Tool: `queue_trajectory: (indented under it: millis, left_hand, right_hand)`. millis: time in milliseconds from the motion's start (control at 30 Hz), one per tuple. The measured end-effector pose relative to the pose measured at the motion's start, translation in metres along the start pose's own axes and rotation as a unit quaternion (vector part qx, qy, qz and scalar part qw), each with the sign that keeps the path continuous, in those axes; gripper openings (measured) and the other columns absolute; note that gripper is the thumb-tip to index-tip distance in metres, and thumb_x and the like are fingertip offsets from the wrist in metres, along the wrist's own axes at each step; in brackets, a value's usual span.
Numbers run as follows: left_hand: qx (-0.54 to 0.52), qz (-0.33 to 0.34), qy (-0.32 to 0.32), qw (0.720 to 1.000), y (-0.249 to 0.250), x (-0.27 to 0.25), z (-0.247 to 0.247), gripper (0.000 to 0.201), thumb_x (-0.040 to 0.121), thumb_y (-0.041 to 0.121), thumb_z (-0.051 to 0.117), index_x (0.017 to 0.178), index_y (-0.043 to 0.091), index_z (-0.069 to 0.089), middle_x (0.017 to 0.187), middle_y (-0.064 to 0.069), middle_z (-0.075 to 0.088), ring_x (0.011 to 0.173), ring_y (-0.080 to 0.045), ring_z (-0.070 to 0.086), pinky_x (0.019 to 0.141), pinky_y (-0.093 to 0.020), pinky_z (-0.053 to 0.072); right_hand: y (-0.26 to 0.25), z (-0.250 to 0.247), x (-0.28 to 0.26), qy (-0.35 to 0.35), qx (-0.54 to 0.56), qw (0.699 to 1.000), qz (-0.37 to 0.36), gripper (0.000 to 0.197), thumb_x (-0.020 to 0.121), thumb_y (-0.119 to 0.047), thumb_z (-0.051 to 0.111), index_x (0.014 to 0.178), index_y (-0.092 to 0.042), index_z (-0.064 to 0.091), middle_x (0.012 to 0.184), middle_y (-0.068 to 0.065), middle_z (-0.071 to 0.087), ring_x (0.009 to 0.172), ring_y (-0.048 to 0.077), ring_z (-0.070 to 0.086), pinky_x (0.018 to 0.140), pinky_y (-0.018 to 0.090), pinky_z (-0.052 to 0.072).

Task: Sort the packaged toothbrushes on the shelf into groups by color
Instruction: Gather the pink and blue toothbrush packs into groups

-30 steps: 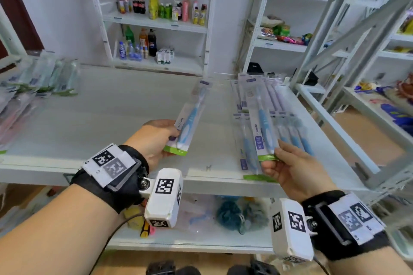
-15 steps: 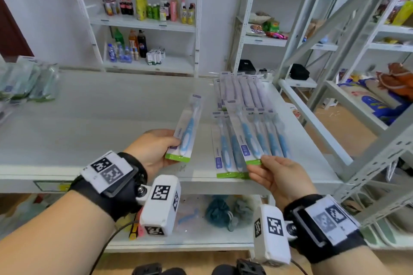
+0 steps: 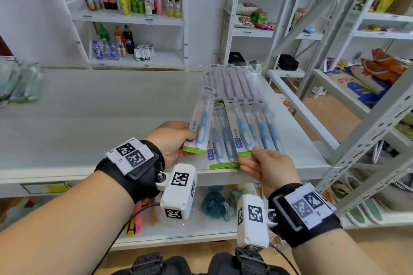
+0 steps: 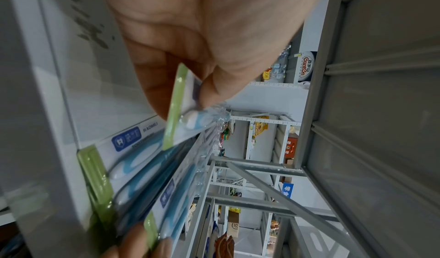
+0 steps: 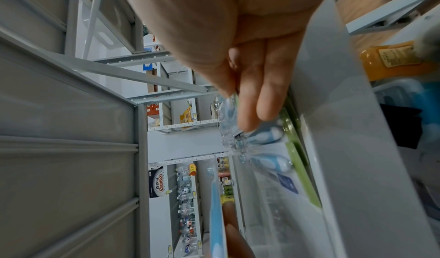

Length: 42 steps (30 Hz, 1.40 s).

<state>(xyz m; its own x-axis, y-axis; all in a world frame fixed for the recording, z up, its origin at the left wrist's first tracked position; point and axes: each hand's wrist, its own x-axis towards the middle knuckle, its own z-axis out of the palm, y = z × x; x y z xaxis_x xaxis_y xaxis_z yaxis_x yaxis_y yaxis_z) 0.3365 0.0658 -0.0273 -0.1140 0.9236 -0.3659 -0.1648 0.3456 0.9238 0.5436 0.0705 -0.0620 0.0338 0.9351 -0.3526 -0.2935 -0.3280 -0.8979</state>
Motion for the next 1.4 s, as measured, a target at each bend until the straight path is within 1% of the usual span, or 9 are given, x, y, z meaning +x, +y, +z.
queue_trajectory:
  millis: [233,500,600,767,900,1033,1133,1233,1400]
  left_hand:
    - [0.026,-0.007,-0.042,0.999,-0.003,0.006,0.026,0.027,0.087,-0.015,0.042,0.100,0.001,0.059,0.085,-0.012,0.066,0.068,-0.021,0.067,0.052,-0.030,0.057]
    - [0.043,-0.012,-0.038,0.998,-0.016,0.014,0.056,0.035,0.083,-0.020,0.043,0.110,-0.003,0.057,0.113,-0.025,0.063,0.101,-0.037,0.063,0.086,-0.046,0.052]
    - [0.038,-0.008,-0.030,0.999,-0.020,0.019,0.063,0.038,0.082,-0.021,0.045,0.114,-0.003,0.054,0.114,-0.025,0.062,0.102,-0.038,0.064,0.088,-0.050,0.052]
    - [0.050,0.016,-0.011,0.999,-0.024,0.028,0.070,0.056,0.078,-0.018,0.053,0.128,0.008,0.045,0.110,-0.021,0.063,0.096,-0.035,0.066,0.080,-0.048,0.055]
    - [0.128,0.036,-0.009,0.991,-0.023,0.031,0.071,0.067,0.076,-0.010,0.061,0.132,0.019,0.040,0.104,-0.017,0.066,0.097,-0.033,0.066,0.086,-0.052,0.053]
    - [0.232,0.060,-0.018,0.971,-0.017,0.030,0.070,0.063,0.076,-0.002,0.067,0.130,0.019,0.041,0.098,-0.013,0.069,0.088,-0.030,0.069,0.080,-0.047,0.056]
    - [0.315,0.087,-0.015,0.945,-0.012,0.028,0.071,0.056,0.075,0.006,0.069,0.126,0.017,0.048,0.099,-0.006,0.069,0.086,-0.022,0.068,0.074,-0.038,0.058]
    - [0.364,0.099,-0.002,0.926,-0.008,0.028,0.072,0.046,0.076,0.011,0.068,0.119,0.017,0.055,0.098,-0.002,0.068,0.074,-0.014,0.063,0.052,-0.023,0.048]
    - [0.421,0.091,0.006,0.903,-0.005,0.032,0.073,0.034,0.075,0.015,0.069,0.108,0.013,0.060,0.095,-0.005,0.069,0.085,-0.020,0.067,0.078,-0.037,0.057]
  right_hand:
    - [0.003,-0.008,0.002,0.028,-0.119,0.992,0.013,0.027,0.093,-0.025,0.057,0.080,-0.002,0.062,0.057,0.010,0.068,0.043,0.017,0.062,0.039,0.022,0.048]
    - [0.006,-0.016,0.003,0.046,-0.179,0.983,0.005,0.027,0.088,-0.027,0.062,0.070,-0.007,0.064,0.056,0.009,0.068,0.041,0.016,0.059,0.039,0.020,0.044]
    - [0.006,-0.020,0.003,0.041,-0.188,0.981,0.000,0.027,0.087,-0.025,0.064,0.067,-0.006,0.063,0.055,0.010,0.068,0.039,0.016,0.058,0.038,0.018,0.042]
    - [-0.004,-0.030,0.006,0.034,-0.180,0.982,-0.034,0.027,0.086,-0.024,0.066,0.066,-0.007,0.061,0.050,0.009,0.064,0.034,0.016,0.051,0.035,0.019,0.036]
    - [-0.027,-0.040,0.019,0.085,-0.227,0.960,-0.140,0.029,0.083,-0.028,0.068,0.061,-0.011,0.062,0.045,0.001,0.061,0.033,0.009,0.046,0.035,0.018,0.036]
    - [-0.044,-0.047,0.035,0.103,-0.295,0.917,-0.247,0.009,0.081,-0.023,0.071,0.077,-0.016,0.070,0.074,-0.001,0.070,0.064,0.003,0.059,0.062,0.020,0.049]
    - [-0.044,-0.050,0.046,0.045,-0.382,0.898,-0.213,0.034,0.083,-0.025,0.069,0.115,-0.014,0.064,0.118,0.002,0.062,0.108,0.014,0.055,0.091,0.027,0.043]
    - [-0.042,-0.049,0.052,0.024,-0.456,0.864,-0.212,0.052,0.085,-0.029,0.067,0.132,-0.014,0.051,0.139,0.003,0.048,0.126,0.019,0.045,0.099,0.027,0.034]
    - [-0.038,-0.049,0.061,-0.012,-0.474,0.859,-0.195,0.064,0.084,-0.031,0.066,0.140,-0.012,0.041,0.142,0.006,0.045,0.128,0.022,0.045,0.099,0.027,0.036]
